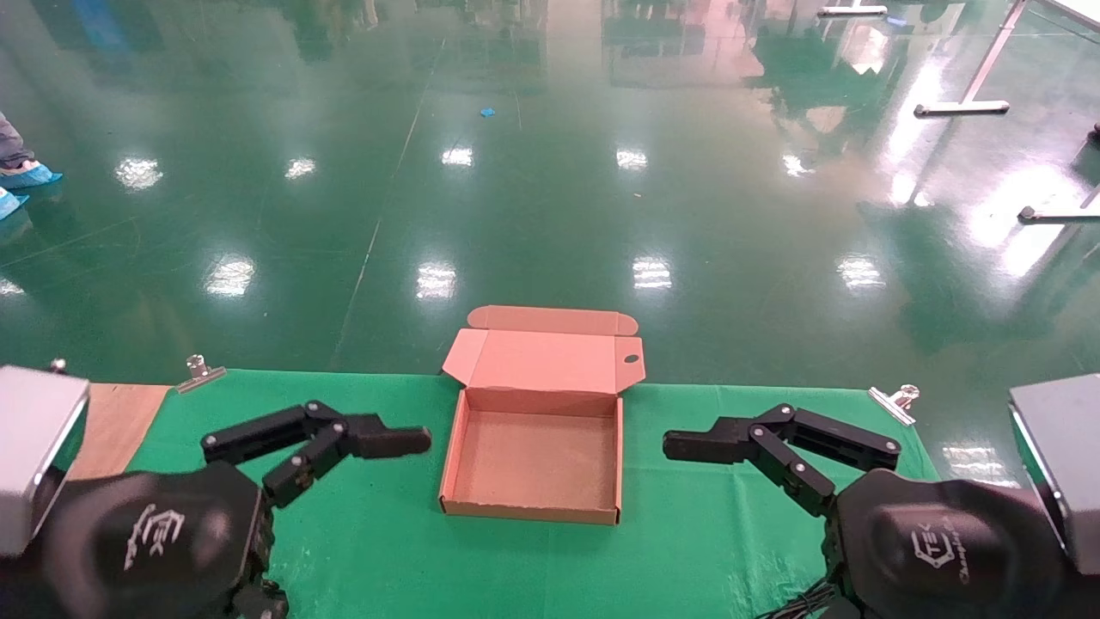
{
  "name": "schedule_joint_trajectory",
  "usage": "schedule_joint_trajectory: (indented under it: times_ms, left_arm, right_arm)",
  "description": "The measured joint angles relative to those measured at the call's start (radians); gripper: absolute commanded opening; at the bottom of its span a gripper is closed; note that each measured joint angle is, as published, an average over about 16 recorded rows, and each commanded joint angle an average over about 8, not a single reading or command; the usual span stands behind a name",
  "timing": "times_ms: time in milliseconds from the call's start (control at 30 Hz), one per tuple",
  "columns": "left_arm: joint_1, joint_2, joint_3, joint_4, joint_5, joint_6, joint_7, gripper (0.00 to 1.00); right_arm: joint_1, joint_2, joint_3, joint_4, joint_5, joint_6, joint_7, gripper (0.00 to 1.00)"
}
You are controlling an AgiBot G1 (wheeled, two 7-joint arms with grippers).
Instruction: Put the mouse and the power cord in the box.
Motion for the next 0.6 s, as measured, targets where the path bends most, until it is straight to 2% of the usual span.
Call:
schedule_joint_trajectory:
  times_ms: [233,600]
  left_arm:
    - [-0.043,0.029,0.067,0.071,0.133,0.029,0.057,1.00]
    - [-0.148,0.132,0.223,0.332,0.442,0.018,0.222,1.00]
  right_arm:
    - [0.044,-0.014,-0.055,-0.015,-0.151,-0.017,-0.055,1.00]
    - [0.158,-0.094,-0.220,-0.109,-0.569,0.000,-0.178,1.00]
